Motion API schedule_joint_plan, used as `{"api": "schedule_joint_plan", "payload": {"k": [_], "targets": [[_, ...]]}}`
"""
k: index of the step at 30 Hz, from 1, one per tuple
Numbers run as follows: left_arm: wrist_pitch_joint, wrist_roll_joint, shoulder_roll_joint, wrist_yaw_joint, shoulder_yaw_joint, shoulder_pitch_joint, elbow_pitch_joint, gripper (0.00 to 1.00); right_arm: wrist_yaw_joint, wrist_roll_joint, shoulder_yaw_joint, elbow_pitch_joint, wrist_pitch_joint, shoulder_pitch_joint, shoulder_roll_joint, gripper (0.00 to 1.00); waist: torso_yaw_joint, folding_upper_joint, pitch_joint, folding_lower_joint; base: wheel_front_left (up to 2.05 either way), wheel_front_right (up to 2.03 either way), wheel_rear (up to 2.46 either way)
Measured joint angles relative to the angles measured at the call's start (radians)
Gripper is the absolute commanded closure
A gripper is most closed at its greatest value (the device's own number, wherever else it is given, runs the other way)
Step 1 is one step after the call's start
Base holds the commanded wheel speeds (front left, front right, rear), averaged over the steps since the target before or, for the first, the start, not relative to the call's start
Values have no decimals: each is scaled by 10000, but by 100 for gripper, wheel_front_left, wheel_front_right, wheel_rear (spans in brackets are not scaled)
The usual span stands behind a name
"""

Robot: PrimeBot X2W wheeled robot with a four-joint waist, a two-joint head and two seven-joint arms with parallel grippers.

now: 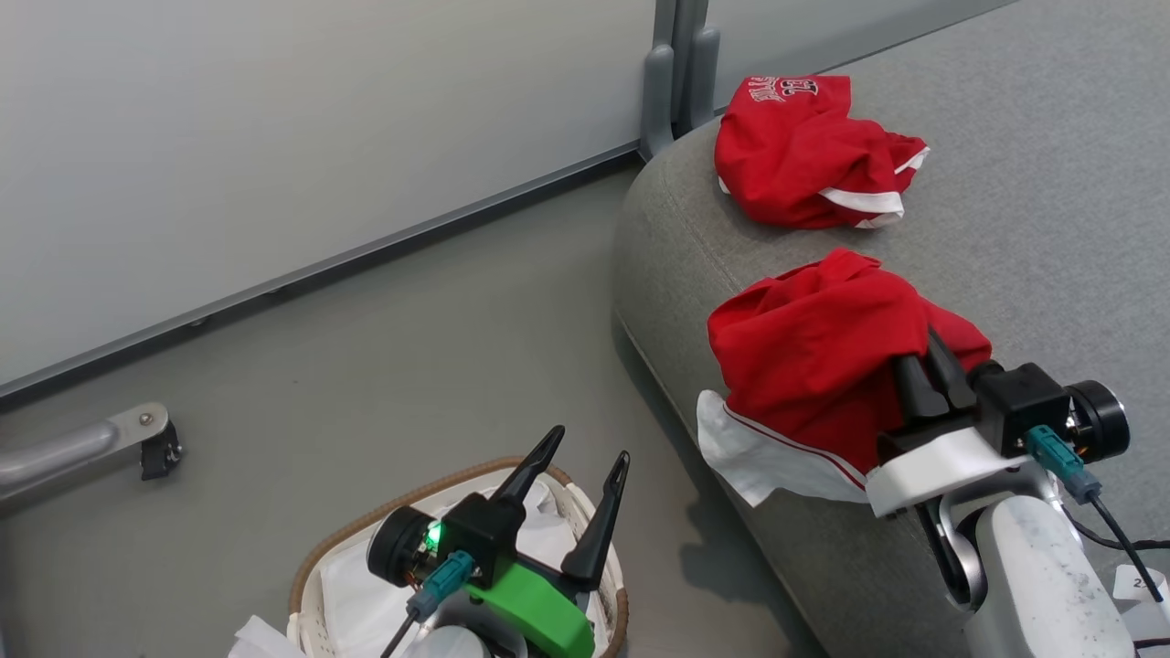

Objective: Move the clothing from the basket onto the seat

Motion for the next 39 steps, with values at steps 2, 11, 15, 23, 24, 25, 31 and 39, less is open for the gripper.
{"api": "schedule_joint_plan", "payload": {"k": [2,11,15,23,24,25,31,39], "targets": [[0,6,-2,0,-59,-77,-48,0,0,-58,-184,-8,0,-44,10,100,-68,0,148,0,0,0,0],[0,244,-6,-2,-171,-702,-280,0,0,-504,-857,150,0,-2127,-980,100,174,0,1063,0,0,0,0],[0,483,77,-2,-272,-1183,-401,0,0,-477,-1198,803,2,-3448,-1716,100,431,0,1704,0,0,0,0],[0,759,295,-2,-251,-2123,-650,0,0,-343,-2173,2397,0,-5693,-3179,100,1102,0,3346,1,0,0,0],[0,790,301,-2,-242,-2215,-698,0,0,-349,-2266,2510,0,-5858,-3266,100,1173,0,3529,1,0,0,0],[0,805,311,-2,-234,-2326,-759,0,0,-389,-2343,2642,0,-6019,-3352,100,1258,0,3749,1,0,0,0],[0,974,286,-2,-337,-2813,-966,0,0,-560,-2884,3379,0,-6394,-3657,100,1712,0,4907,2,0,0,0],[0,999,209,-2,-679,-3153,-1032,0,0,-1262,-3896,4153,0,-6335,-3463,69,2160,1,5983,2,0,0,0]]}}
